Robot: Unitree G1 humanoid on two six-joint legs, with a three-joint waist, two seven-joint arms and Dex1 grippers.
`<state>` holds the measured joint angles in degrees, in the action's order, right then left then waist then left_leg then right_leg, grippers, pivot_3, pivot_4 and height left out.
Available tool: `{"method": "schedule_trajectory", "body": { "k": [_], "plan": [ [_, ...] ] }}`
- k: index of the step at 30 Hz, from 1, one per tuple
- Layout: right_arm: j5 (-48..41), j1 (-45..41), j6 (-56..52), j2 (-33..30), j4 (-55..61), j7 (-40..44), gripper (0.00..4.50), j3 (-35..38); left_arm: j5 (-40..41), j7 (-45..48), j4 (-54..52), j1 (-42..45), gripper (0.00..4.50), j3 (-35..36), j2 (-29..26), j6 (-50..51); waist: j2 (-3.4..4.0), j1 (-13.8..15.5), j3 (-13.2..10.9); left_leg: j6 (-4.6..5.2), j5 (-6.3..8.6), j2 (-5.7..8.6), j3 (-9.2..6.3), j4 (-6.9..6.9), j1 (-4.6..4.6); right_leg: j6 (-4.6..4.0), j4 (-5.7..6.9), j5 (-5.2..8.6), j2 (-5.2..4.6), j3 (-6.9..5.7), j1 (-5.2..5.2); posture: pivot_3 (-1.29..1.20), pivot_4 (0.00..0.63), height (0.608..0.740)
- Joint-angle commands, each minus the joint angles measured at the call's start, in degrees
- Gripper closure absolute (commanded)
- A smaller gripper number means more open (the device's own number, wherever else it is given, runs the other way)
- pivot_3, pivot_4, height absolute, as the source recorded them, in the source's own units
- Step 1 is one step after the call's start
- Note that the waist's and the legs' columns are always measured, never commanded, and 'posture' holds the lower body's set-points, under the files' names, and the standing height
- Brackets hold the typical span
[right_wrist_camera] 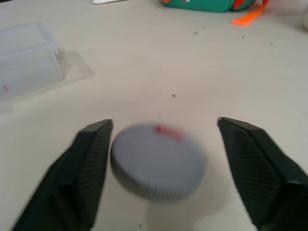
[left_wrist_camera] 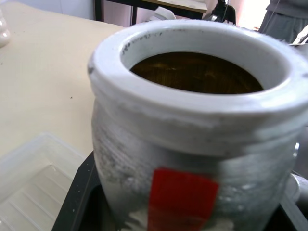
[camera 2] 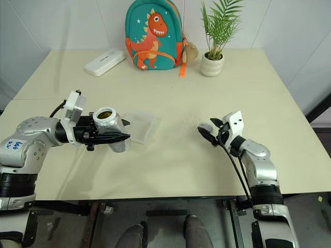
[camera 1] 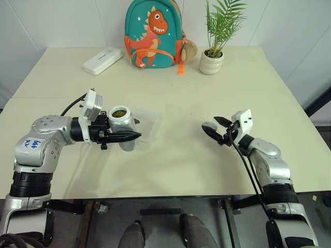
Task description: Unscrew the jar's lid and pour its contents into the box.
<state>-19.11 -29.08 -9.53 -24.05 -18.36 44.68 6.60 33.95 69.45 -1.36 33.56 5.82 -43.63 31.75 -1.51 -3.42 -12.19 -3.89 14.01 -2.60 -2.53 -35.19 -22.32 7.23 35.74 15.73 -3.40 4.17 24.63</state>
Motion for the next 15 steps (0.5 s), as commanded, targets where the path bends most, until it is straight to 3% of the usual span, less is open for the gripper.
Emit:
{"method": "schedule_trajectory", "body": {
  "k": [1, 5, 8, 15],
  "plan": [
    [-2.9, -0.9, -1.7, 0.1, 3.5, 0.2, 0.01, 1.8, -1.0, -0.8, -0.1, 1.6, 2.51, 1.0, 0.1, -3.0, 0.00, 0.0, 0.0, 0.00, 0.00, 0.00, 0.00, 0.00, 0.01, 0.00, 0.02, 0.00, 0.00, 0.01, 0.00, 0.00, 0.150, 0.740],
    [-4.7, -1.0, -4.9, -0.7, 7.3, 1.0, 0.01, 1.5, -1.8, -1.7, 0.9, 2.1, 2.51, 1.0, 0.6, -4.8, 0.00, 0.1, 0.0, -0.02, -0.01, 0.00, 0.00, -0.01, 0.03, 0.01, 0.06, 0.00, 0.00, 0.01, -0.01, 0.00, 0.150, 0.740],
    [-7.8, -1.5, -11.6, -2.4, 16.7, 3.5, 0.01, -1.0, -4.0, -3.8, 4.7, 4.2, 2.51, 1.4, 0.8, -7.0, 0.02, 0.2, 0.0, -0.02, -0.01, 0.00, 0.00, -0.02, 0.01, 0.01, 0.07, 0.00, 0.01, 0.01, 0.01, 0.00, 0.150, 0.740],
    [-10.7, -4.3, -22.8, -5.7, 29.3, 8.0, 0.01, -8.7, -12.7, -3.8, 20.5, 10.9, 2.51, -2.6, 3.0, -18.6, 0.01, 0.4, 0.0, -0.02, -0.01, 0.00, 0.00, -0.03, 0.04, 0.01, 0.07, 0.00, 0.03, 0.01, -0.02, 0.00, 0.150, 0.740]
  ]
}}
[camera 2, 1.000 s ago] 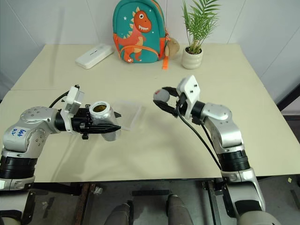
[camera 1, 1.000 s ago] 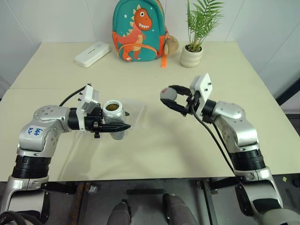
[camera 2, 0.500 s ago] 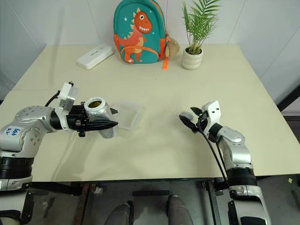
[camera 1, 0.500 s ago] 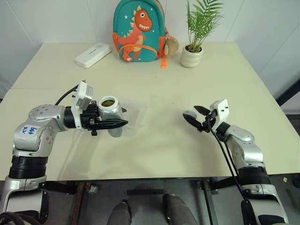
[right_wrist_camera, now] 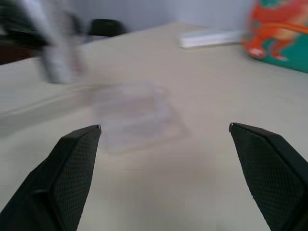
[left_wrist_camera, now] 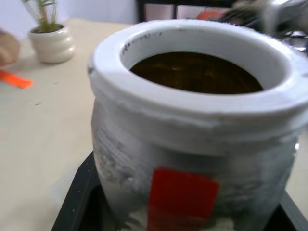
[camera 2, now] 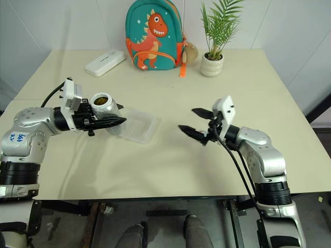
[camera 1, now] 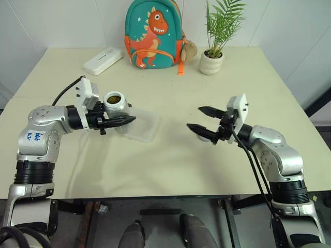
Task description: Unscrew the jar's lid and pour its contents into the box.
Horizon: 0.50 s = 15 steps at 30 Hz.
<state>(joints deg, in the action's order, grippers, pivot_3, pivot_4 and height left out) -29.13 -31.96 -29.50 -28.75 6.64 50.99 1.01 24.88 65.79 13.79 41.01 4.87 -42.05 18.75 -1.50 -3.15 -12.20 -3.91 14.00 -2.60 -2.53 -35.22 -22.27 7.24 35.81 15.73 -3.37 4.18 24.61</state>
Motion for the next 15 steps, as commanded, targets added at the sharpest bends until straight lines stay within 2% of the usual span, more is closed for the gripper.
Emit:
{"method": "schedule_trajectory", "body": {
  "k": [1, 8, 15],
  "plan": [
    [-0.8, -1.9, -3.6, -1.1, 5.3, 2.0, 0.01, -4.1, -4.8, -0.4, 7.8, 5.1, 2.51, -2.1, 2.3, -7.4, -0.01, 0.2, 0.0, 0.00, 0.00, 0.00, 0.00, -0.04, -0.01, 0.00, 0.00, 0.00, 0.00, -0.01, -0.01, 0.00, 0.150, 0.740],
    [0.7, -4.4, -5.5, 0.3, 8.9, 0.1, 0.01, -8.4, -11.7, -3.6, 23.5, 14.5, 2.51, -3.9, 5.2, -15.0, -0.01, 0.7, 0.0, 0.01, 0.01, 0.00, 0.00, -0.09, -0.17, 0.09, -0.17, -0.05, 0.00, -0.01, 0.03, 0.00, 0.150, 0.740],
    [3.6, -4.7, -8.0, 1.9, 8.1, -5.1, 0.01, -10.0, -19.7, -11.8, 32.3, 18.2, 2.51, -5.6, 5.1, -21.3, -0.01, 0.7, 0.0, 0.03, 0.02, 0.00, 0.00, -0.06, -0.17, 0.09, -0.15, -0.05, 0.01, -0.02, 0.05, 0.00, 0.150, 0.740]
  ]
}}
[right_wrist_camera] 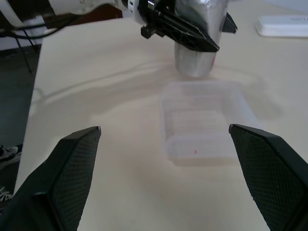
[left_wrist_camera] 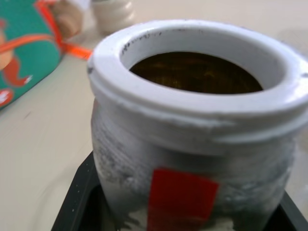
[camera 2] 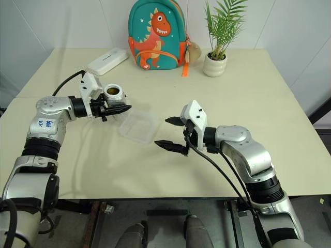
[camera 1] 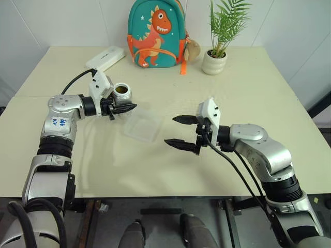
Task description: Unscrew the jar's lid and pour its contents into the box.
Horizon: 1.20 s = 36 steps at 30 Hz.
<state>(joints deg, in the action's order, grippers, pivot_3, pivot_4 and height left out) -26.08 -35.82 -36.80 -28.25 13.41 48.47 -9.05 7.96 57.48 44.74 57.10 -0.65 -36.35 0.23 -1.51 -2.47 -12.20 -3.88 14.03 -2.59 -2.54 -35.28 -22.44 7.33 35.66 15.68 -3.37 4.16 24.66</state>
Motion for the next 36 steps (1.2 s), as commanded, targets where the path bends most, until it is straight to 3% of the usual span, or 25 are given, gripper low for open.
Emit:
{"method": "schedule_trajectory", "body": {
  "k": [1, 12, 16, 20, 22, 24, 31, 36],
  "plan": [
    [0.7, -0.9, -0.9, 2.2, 1.1, -3.3, 0.01, 0.0, -4.3, -5.0, 2.0, 2.4, 2.51, -0.6, -0.7, -4.0, 0.00, 0.0, 0.0, 0.00, 0.00, 0.00, 0.00, 0.00, 0.00, 0.00, 0.01, 0.00, 0.00, 0.00, 0.00, 0.00, 0.150, 0.740],
    [1.0, -1.2, -2.2, 6.0, -0.8, -6.2, 0.01, 0.9, -12.5, -13.8, 2.3, 2.8, 2.51, -3.3, -0.5, -12.0, 0.00, 0.7, 0.0, 0.00, 0.00, 0.00, 0.00, -0.01, 0.00, 0.00, 0.06, 0.00, 0.00, 0.00, 0.02, 0.00, 0.150, 0.740],
    [1.4, -0.9, -1.6, 6.0, -1.8, -6.3, 0.01, 1.5, -20.6, -29.4, 4.2, 3.3, 2.51, -4.6, -1.4, -22.6, 0.00, 0.8, 0.0, -0.01, -0.01, 0.00, 0.00, -0.01, 0.00, 0.01, 0.07, -0.01, 0.00, 0.00, 0.02, 0.00, 0.150, 0.740],
    [1.9, -0.4, -1.2, 6.1, -2.3, -6.0, 0.01, 1.7, -38.3, -48.6, 3.8, 4.1, 2.51, -13.1, -5.4, -35.9, 0.00, 0.8, 0.0, -0.01, -0.01, 0.00, 0.01, 0.00, 0.01, 0.02, 0.06, -0.01, -0.01, 0.00, 0.02, 0.00, 0.150, 0.740],
    [1.9, -0.2, -1.1, 6.0, -2.5, -5.9, 0.01, 1.7, -43.3, -55.1, 3.8, 4.6, 2.51, -15.4, -6.2, -38.8, 0.00, 0.9, 0.0, -0.02, -0.01, 0.00, 0.02, 0.00, 0.01, 0.03, 0.04, -0.02, -0.01, 0.00, 0.02, 0.00, 0.150, 0.740],
    [2.0, 0.0, -0.9, 5.8, -2.6, -5.9, 0.01, 1.8, -53.2, -65.7, 2.5, 5.3, 2.51, -20.1, -8.5, -40.5, 0.00, 1.0, 0.0, -0.03, 0.00, 0.00, 0.03, -0.01, 0.00, 0.04, 0.04, -0.03, -0.01, 0.00, 0.01, 0.00, 0.150, 0.740],
    [1.2, 1.3, -1.5, 6.1, -1.6, -6.7, 0.01, 2.7, -82.1, -100.9, -1.8, 6.9, 2.51, -33.9, -12.3, -28.8, 0.00, 0.9, 0.0, -0.05, 0.01, 0.00, 0.07, 0.00, -0.01, 0.08, 0.02, -0.04, -0.02, 0.01, 0.02, 0.00, 0.150, 0.740],
    [0.2, 2.2, -2.0, 6.9, -0.5, -7.1, 0.01, 3.0, -93.8, -111.3, -1.7, 7.9, 2.51, -40.4, -11.9, -17.6, -0.01, 0.9, 0.0, -0.06, 0.02, 0.00, 0.08, -0.01, 0.00, 0.09, 0.04, -0.04, -0.01, 0.01, 0.02, 0.00, 0.150, 0.740]
  ]
}}
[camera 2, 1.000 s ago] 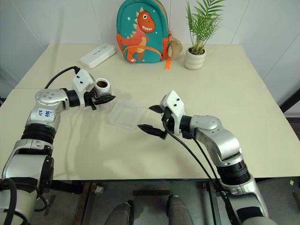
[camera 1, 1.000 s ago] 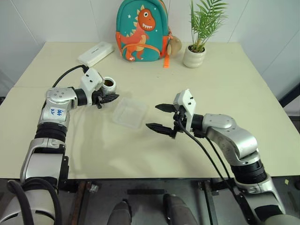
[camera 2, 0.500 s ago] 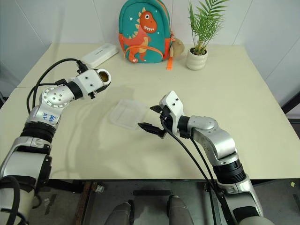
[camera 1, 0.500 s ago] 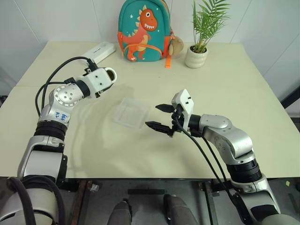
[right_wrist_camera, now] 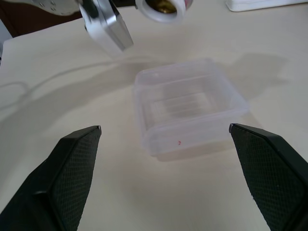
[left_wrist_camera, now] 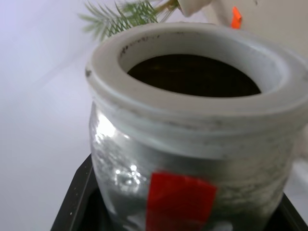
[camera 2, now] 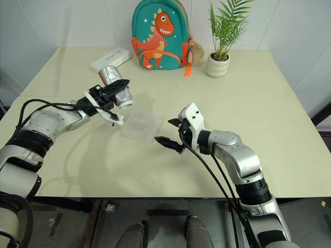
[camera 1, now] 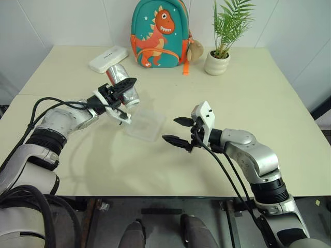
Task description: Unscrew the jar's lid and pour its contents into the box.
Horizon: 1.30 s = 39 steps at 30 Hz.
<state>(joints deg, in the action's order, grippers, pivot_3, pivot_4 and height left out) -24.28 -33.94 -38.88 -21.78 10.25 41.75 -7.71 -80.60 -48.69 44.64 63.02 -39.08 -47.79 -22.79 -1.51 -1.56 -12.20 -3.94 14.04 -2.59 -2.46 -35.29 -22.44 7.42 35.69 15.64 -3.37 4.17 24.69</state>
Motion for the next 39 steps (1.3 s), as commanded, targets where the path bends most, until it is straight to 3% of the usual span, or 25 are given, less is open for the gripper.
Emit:
{"method": "schedule_trajectory", "body": {
  "k": [1, 16, 22, 27, 30, 32, 33, 39],
  "plan": [
    [-1.8, 0.5, 0.0, 0.6, 2.7, -0.4, 0.01, 1.7, -6.3, -6.2, -1.7, 1.9, 2.51, -2.4, -0.4, 7.6, 0.00, 0.0, 0.0, 0.00, 0.00, 0.00, 0.00, 0.00, 0.00, 0.00, 0.00, 0.00, 0.00, 0.00, 0.00, 0.00, 0.150, 0.740],
    [-2.6, 2.3, 1.2, 2.4, 2.7, 1.0, 0.01, 1.0, 0.3, -0.7, -3.9, 1.1, 2.51, 0.5, -0.1, 9.1, 0.00, -0.1, 0.0, -0.03, 0.01, 0.00, 0.02, 0.01, -0.01, 0.00, 0.00, 0.00, 0.00, 0.00, 0.02, 0.00, 0.150, 0.740],
    [-2.5, 1.8, 1.5, 2.0, 2.0, 2.0, 0.01, 1.3, 6.9, 3.5, -5.9, 0.4, 2.51, 2.8, -1.7, 1.8, 0.00, -0.1, 0.0, -0.04, 0.00, 0.00, 0.02, 0.01, 0.00, 0.00, 0.03, 0.00, -0.01, 0.00, 0.01, 0.00, 0.150, 0.740],
    [-2.3, 1.6, 1.6, 1.6, 1.7, 2.7, 0.01, 1.3, 23.3, 15.3, -1.6, -1.9, 2.51, 10.0, -1.9, -9.0, 0.00, -0.1, 0.0, -0.05, -0.01, 0.00, 0.03, 0.01, 0.02, -0.01, 0.05, 0.00, -0.01, 0.01, 0.02, 0.00, 0.150, 0.740],
    [-2.3, 1.6, 1.6, 1.5, 1.8, 2.8, 0.01, 1.5, 40.3, 30.8, 2.8, -4.2, 2.51, 18.2, 0.2, -10.8, 0.00, -0.1, 0.0, -0.07, -0.02, 0.00, 0.05, -0.03, 0.03, -0.02, 0.12, 0.01, -0.01, 0.01, 0.02, 0.00, 0.150, 0.740],
    [-2.3, 1.6, 1.6, 1.5, 1.9, 2.9, 0.01, 1.5, 50.9, 42.1, 5.1, -5.4, 2.51, 24.0, 2.2, -7.5, 0.00, 0.0, 0.0, -0.07, -0.03, 0.00, 0.05, -0.05, 0.05, -0.03, 0.15, 0.01, -0.01, 0.01, 0.01, 0.00, 0.150, 0.740],
    [-2.3, 1.6, 1.6, 1.5, 2.0, 2.8, 0.01, 1.5, 52.8, 43.4, 6.0, -5.8, 2.51, 26.1, 1.7, -6.1, 0.00, 0.0, 0.0, -0.07, -0.03, 0.00, 0.05, -0.08, 0.05, -0.03, 0.17, 0.01, -0.01, 0.01, 0.00, 0.00, 0.150, 0.740],
    [-1.4, 1.4, 2.4, 1.1, 2.4, 3.0, 0.01, 0.7, 81.8, 63.1, 15.9, -5.6, 2.51, 50.4, 5.1, 18.5, -0.01, -0.7, 0.0, -0.06, -0.03, 0.00, 0.05, -0.23, 0.07, -0.03, 0.28, 0.01, 0.00, 0.01, -0.02, 0.00, 0.150, 0.740]
  ]
}}
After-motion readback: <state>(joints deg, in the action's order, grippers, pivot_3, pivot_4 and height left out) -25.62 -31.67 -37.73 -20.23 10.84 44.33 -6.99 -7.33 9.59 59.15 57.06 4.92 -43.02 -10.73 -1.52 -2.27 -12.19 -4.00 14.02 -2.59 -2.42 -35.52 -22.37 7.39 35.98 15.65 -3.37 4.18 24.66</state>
